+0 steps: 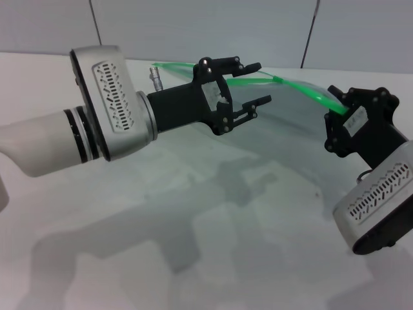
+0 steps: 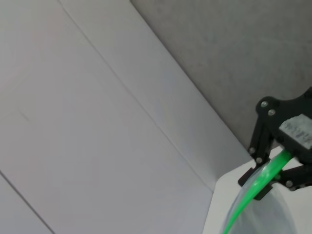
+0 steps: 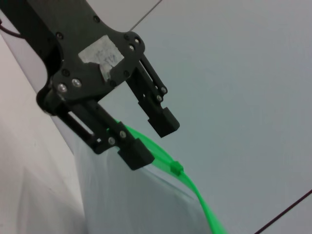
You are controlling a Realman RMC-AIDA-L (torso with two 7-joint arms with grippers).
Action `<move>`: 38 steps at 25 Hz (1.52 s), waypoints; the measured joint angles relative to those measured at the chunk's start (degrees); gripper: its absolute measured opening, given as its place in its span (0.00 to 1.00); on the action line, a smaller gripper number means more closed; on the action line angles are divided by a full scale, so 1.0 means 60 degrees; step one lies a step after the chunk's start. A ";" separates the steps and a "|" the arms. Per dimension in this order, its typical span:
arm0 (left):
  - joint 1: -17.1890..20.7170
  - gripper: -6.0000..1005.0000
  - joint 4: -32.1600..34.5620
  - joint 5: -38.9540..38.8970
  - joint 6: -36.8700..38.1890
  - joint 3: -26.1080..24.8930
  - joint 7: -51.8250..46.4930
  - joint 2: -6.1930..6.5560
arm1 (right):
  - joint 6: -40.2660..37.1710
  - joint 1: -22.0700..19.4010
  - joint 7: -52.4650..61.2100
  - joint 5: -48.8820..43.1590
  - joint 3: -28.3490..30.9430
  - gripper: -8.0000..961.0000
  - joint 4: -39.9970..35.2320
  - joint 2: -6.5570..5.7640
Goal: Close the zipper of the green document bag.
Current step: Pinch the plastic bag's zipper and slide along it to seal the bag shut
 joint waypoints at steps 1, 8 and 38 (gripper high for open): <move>0.0001 0.49 0.0030 -0.0005 -0.0069 -0.0017 0.0051 -0.0004 | 0.0000 -0.0016 0.0000 -0.0002 -0.0005 0.06 -0.0015 0.0000; -0.0095 0.49 0.0144 -0.0024 -0.0183 -0.0042 0.0315 -0.0029 | 0.0000 -0.0042 0.0000 -0.0006 -0.0105 0.06 -0.0162 0.0000; -0.0470 0.44 0.0444 -0.0117 -0.0198 -0.0224 0.0426 -0.0019 | 0.0012 -0.0100 0.0000 -0.0354 -0.0337 0.06 -0.0453 0.0000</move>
